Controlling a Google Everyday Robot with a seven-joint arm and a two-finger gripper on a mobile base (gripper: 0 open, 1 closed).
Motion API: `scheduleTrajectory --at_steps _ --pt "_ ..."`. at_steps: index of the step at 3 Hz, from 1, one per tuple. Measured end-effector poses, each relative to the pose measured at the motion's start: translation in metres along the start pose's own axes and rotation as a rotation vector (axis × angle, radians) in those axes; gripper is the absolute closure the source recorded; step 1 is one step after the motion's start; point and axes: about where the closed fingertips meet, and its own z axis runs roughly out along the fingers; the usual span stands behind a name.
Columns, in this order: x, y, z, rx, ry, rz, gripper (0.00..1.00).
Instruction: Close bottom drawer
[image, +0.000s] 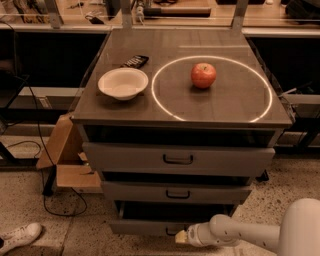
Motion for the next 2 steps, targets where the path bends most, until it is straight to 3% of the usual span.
scheduleTrajectory --at_steps 1,2 --pt "0.000 0.000 0.000 0.000 0.000 0.000 1.00" --pt "-0.007 -0.027 -0.007 0.040 -0.016 0.054 1.00"
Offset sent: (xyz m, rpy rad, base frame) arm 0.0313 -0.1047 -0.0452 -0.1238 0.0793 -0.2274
